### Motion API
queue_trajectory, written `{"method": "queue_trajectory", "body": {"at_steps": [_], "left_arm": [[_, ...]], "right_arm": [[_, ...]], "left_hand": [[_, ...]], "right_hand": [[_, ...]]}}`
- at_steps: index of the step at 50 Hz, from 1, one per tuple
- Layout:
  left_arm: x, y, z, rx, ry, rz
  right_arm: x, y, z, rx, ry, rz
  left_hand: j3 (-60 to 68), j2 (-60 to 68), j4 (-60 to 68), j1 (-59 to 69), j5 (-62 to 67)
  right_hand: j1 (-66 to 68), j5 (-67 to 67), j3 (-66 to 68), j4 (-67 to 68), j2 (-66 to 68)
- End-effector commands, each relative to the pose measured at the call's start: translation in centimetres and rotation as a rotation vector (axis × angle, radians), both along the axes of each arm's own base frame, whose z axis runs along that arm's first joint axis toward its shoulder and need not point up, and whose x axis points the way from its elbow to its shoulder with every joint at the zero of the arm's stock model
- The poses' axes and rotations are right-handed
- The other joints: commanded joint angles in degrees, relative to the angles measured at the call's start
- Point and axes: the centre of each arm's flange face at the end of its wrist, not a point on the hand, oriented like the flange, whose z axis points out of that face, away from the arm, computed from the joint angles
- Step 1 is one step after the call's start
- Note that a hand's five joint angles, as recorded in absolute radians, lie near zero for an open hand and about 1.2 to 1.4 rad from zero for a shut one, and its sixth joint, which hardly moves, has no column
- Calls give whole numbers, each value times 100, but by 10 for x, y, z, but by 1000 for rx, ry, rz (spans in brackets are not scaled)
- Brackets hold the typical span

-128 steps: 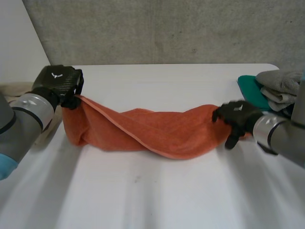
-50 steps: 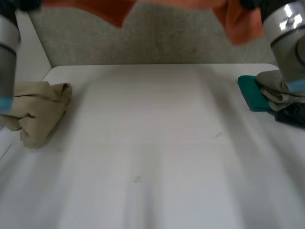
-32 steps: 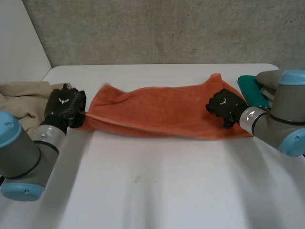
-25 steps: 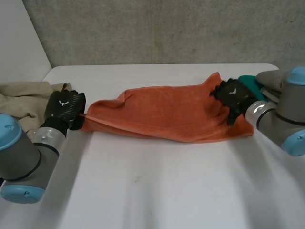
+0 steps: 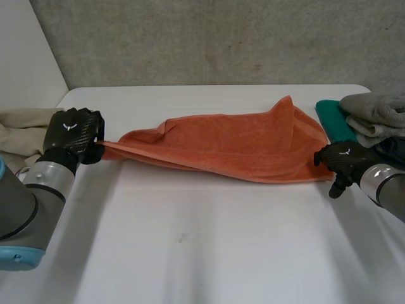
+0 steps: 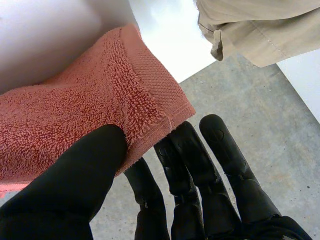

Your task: Fold the laundry.

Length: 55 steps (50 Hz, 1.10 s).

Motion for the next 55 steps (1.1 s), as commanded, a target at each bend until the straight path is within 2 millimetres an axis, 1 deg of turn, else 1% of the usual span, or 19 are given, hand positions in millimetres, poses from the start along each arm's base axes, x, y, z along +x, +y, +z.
{"method": "queue_trajectory", "body": {"at_steps": [1,9,20,22,24,28,30,31,33,34,36,37,40,42,44,45,49,53,55], "left_arm": [[2,-5,-1,2,-1,8],[4,-7,-1,2,-1,15],[5,-8,-1,2,-1,15],[5,-8,-1,2,-1,15],[5,-8,-1,2,1,15],[6,-6,0,6,-8,18],[8,-4,-1,26,-13,23],[11,1,-2,56,-24,27],[13,7,4,72,-34,29],[16,17,10,98,-54,30],[19,27,16,130,-82,25],[22,37,22,161,-121,15],[27,56,33,204,-180,-2],[34,72,42,252,-241,-14],[38,84,47,288,-279,-26],[42,93,50,322,-315,-36],[48,110,51,415,-363,-72],[49,105,44,433,-375,-105],[49,89,31,448,-377,-114]], "right_arm": [[4,-22,-17,-117,-17,49],[4,-38,-25,-128,-30,45],[7,-50,-37,-128,-37,50],[8,-52,-36,-135,-40,48],[7,-55,-32,-153,-43,35],[8,-53,-20,-160,-64,10],[7,-48,-11,-154,-69,6],[6,-40,2,-146,-70,7],[5,-33,16,-146,-61,11],[3,-24,27,-133,-37,19],[-1,-15,35,-114,2,28],[-6,-6,44,-92,54,36],[-16,8,57,-56,145,51],[-26,25,69,7,240,78],[-33,37,74,65,301,98],[-40,48,77,131,356,128],[-48,64,79,236,424,204],[-42,57,69,229,417,214],[-35,49,60,210,413,209]], "left_hand": [[1142,1116,1112,1381,1308],[1142,1116,1112,1381,1308],[1142,1116,1112,1381,1308],[1142,1116,1112,1381,1308],[1142,1116,1112,1381,1308],[1142,1116,1112,1381,1308],[1142,1116,1112,1381,1308],[1142,1116,1112,1381,1308],[1142,1116,1112,1381,1308],[1142,1116,1112,1381,1308],[1142,1116,1112,1381,1308],[1142,1116,1112,1381,1308],[1142,1116,1112,1381,1308],[1142,1116,1112,1381,1308],[1142,1116,1112,1381,1308],[1142,1116,1112,1381,1308],[1142,1116,1112,1381,1308],[1142,1116,1112,1381,1308],[1142,1116,1112,1381,1308]], "right_hand": [[1026,962,1019,1004,1023],[1531,1468,1525,1510,1529],[1749,1685,1742,1727,1746],[2552,2489,2546,2531,2550],[4936,4872,4929,4914,4934],[4948,4885,4942,4926,4946],[4948,4885,4942,4926,4946],[4948,4885,4942,4926,4946],[4948,4885,4942,4926,4946],[4948,4885,4942,4926,4946],[4948,4885,4942,4926,4946],[4948,4885,4942,4926,4946],[4948,4885,4942,4926,4946],[4948,4885,4942,4926,4946],[4948,4885,4942,4926,4946],[4948,4885,4942,4926,4946],[4948,4885,4942,4926,4946],[4948,4885,4942,4926,4946],[4948,4885,4942,4926,4946]]}}
